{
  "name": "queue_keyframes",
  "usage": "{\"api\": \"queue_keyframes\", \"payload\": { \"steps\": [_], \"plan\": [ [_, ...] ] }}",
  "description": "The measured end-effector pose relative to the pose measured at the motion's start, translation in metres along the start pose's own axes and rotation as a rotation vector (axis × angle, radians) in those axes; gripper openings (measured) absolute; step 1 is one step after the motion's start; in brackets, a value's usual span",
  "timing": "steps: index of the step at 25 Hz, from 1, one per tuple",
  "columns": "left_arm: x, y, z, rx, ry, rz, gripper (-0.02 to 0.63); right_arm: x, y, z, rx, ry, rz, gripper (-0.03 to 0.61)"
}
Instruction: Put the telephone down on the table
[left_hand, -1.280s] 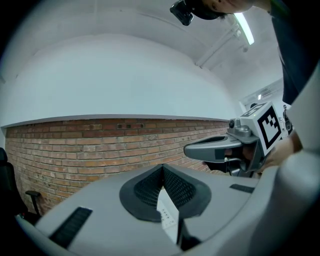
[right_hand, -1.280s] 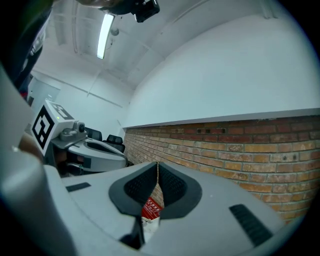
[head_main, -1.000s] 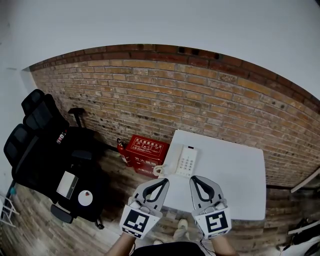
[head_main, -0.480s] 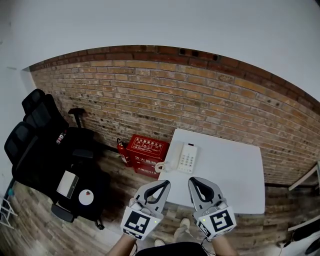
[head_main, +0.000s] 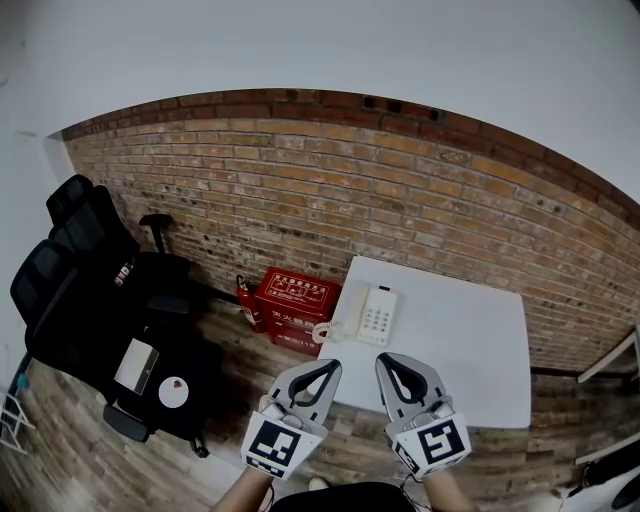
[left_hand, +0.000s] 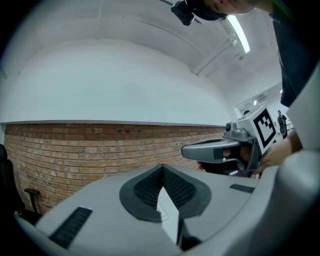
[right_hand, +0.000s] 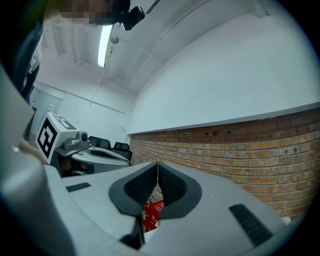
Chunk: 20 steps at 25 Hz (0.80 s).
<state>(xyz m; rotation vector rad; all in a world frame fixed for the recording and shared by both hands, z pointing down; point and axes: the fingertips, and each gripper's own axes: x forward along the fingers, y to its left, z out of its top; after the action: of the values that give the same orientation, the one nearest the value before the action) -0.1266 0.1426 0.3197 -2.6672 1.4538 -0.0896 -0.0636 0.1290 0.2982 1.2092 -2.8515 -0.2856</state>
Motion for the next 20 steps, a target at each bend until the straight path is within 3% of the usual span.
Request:
{"api": "queue_keyframes", "payload": {
  "steps": [20],
  "plan": [
    [0.034,-0.059,0.02,-0.018,0.013,-0.018,0.008,-0.052,-0.043,-0.004,0.051,0.029,-0.012,0.011]
  ]
}}
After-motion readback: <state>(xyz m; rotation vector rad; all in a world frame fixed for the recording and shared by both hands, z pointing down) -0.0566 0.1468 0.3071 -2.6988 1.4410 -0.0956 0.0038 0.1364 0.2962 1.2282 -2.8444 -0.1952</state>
